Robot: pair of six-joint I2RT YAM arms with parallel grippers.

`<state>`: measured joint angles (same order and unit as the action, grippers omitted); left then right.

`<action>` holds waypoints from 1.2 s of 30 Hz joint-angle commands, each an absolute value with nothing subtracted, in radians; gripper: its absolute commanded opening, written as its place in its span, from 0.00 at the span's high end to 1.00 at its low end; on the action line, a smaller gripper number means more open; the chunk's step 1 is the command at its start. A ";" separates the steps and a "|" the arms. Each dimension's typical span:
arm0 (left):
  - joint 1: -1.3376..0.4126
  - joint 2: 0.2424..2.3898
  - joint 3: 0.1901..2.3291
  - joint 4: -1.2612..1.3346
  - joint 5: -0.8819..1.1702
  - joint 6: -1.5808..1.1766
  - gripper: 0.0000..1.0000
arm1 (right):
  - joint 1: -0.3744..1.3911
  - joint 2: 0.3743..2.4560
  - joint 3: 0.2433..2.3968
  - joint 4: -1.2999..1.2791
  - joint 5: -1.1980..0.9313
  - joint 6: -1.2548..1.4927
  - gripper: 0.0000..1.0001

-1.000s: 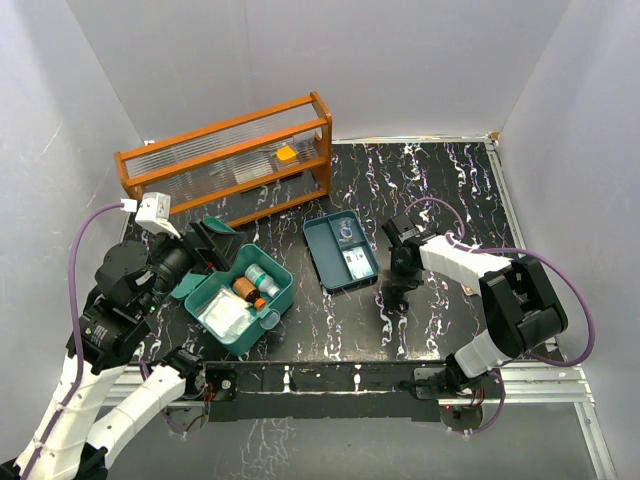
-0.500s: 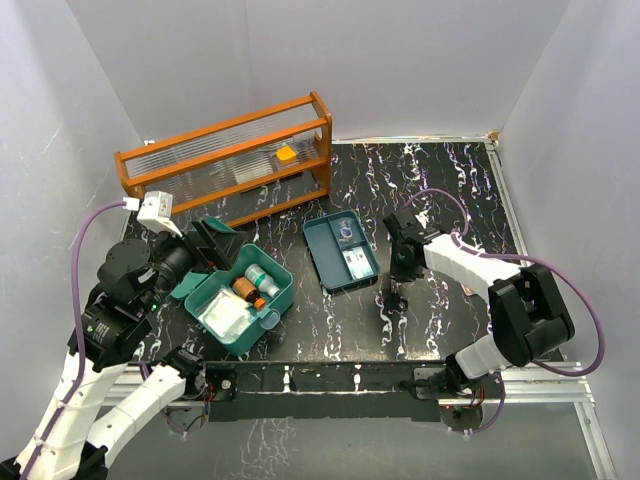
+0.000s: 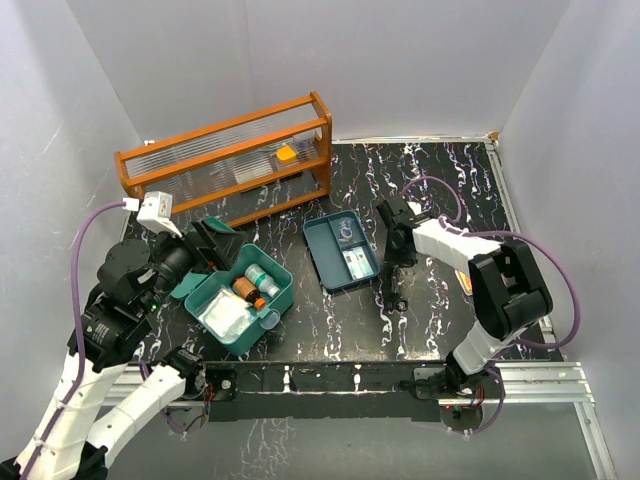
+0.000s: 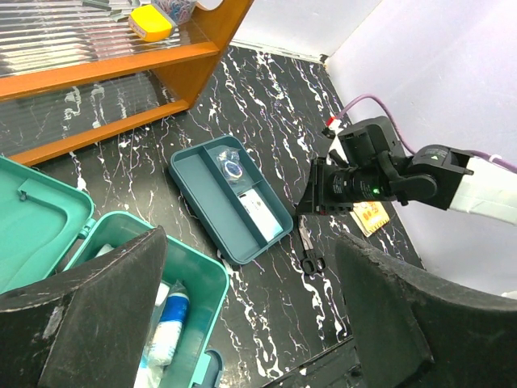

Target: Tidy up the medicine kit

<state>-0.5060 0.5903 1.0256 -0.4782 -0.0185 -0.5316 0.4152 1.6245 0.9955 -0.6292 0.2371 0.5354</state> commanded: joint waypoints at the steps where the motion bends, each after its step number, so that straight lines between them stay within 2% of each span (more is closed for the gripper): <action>1: -0.506 0.583 1.029 -0.471 -0.026 -0.520 0.16 | 0.404 1.658 1.039 -0.576 0.272 0.597 0.76; 15: -0.506 0.586 1.034 -0.468 -0.020 -0.522 0.16 | 0.349 1.693 0.966 -0.549 0.229 0.625 0.82; 22: -0.506 0.592 1.032 -0.465 -0.018 -0.521 0.16 | 0.349 1.692 0.987 -0.547 0.235 0.588 1.00; 36: -0.506 0.598 1.032 -0.459 -0.015 -0.521 0.16 | 0.350 1.539 0.995 -0.502 0.112 0.545 1.00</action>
<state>-0.5060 0.5919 1.0256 -0.4782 -0.0181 -0.5320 0.3523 1.6253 0.9859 -0.5480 0.1638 0.5617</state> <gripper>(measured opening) 0.836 0.017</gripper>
